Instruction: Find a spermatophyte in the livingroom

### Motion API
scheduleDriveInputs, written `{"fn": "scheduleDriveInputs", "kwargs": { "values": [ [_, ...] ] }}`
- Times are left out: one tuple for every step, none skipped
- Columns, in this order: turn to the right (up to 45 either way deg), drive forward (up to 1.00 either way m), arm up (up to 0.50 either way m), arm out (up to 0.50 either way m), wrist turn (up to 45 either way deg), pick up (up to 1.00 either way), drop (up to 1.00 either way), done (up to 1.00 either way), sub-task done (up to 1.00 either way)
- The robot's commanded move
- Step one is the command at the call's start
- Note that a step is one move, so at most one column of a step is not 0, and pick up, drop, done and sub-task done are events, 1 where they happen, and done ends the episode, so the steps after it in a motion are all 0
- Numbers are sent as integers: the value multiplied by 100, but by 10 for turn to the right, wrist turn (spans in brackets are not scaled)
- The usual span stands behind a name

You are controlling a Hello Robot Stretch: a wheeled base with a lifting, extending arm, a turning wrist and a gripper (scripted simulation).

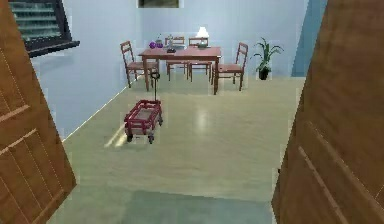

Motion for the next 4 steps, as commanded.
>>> {"fn": "scheduleDriveInputs", "kwargs": {
  "values": [
    [30,0,0,0,0,0,0,0,0],
    [0,100,0,0,0,0,0,0,0],
    [0,100,0,0,0,0,0,0,0],
    [0,85,0,0,0,0,0,0,0]
  ]
}}
